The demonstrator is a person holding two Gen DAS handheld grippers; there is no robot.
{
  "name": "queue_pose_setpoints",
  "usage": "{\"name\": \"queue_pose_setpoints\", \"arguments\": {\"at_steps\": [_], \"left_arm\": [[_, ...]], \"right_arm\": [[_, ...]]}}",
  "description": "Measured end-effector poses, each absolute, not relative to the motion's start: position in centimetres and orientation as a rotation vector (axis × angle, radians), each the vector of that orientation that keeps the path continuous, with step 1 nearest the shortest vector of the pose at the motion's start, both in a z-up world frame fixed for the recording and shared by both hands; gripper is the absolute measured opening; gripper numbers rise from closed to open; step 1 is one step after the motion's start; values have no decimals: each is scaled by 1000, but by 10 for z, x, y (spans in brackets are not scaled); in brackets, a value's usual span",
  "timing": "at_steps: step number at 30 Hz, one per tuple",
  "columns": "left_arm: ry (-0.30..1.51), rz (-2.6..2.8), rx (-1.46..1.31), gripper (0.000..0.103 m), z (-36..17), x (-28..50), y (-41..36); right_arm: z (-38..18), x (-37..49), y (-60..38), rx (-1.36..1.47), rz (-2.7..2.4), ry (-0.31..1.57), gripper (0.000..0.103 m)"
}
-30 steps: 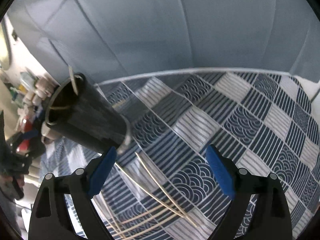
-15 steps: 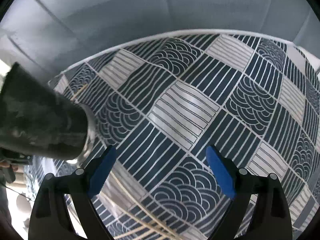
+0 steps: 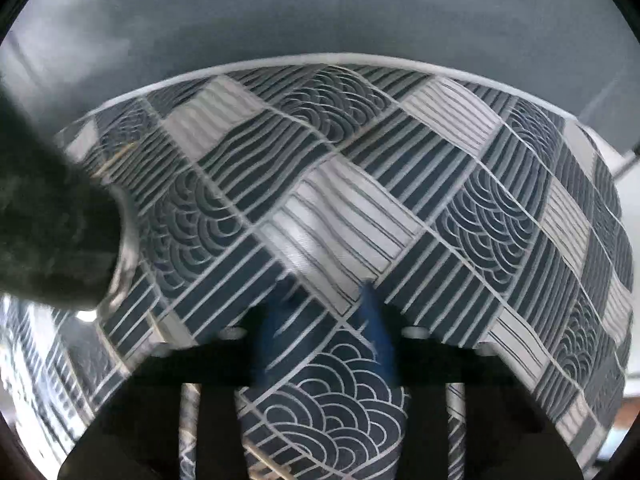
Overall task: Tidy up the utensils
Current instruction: 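Move the left tool to another chopstick and grasp it while the right tool grasps one too, then carry the left tool's chopstick into the holder and open while the right tool drops its own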
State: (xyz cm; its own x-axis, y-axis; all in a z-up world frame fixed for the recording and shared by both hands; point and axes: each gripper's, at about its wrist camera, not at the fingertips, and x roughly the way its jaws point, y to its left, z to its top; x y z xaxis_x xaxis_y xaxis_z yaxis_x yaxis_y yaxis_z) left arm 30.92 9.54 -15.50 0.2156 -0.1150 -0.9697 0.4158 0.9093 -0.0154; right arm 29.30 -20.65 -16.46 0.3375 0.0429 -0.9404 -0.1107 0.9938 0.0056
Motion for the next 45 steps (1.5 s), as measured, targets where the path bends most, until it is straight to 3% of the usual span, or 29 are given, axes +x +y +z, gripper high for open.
{"name": "queue_pose_setpoints", "arguments": {"at_steps": [1, 2, 4, 7, 14, 27, 32, 39, 45], "left_arm": [[1311, -372, 257, 15, -154, 307, 96], [1325, -363, 225, 8, -155, 307, 97], [1339, -342, 189, 5, -155, 304, 99], [1365, -312, 143, 4, -156, 293, 105], [1392, -222, -44, 4, -143, 254, 128], [1035, -208, -223, 4, 20, 235, 115], [907, -245, -263, 4, 59, 232, 100], [781, -290, -304, 5, 60, 238, 70], [753, -307, -302, 5, 21, 238, 45]], "right_arm": [[-165, 293, -206, -69, 110, 1227, 16], [-165, 293, -207, -67, 110, 1239, 15], [-165, 295, -209, -49, 107, 1259, 6], [-159, 290, -217, -19, 132, 1263, 1], [-130, 274, -232, 47, 231, 1217, 1], [13, 276, -170, 80, 526, 902, 1], [39, 276, -144, 55, 599, 847, 1], [45, 269, -120, 30, 670, 825, 1], [24, 269, -117, 21, 705, 845, 1]]}}
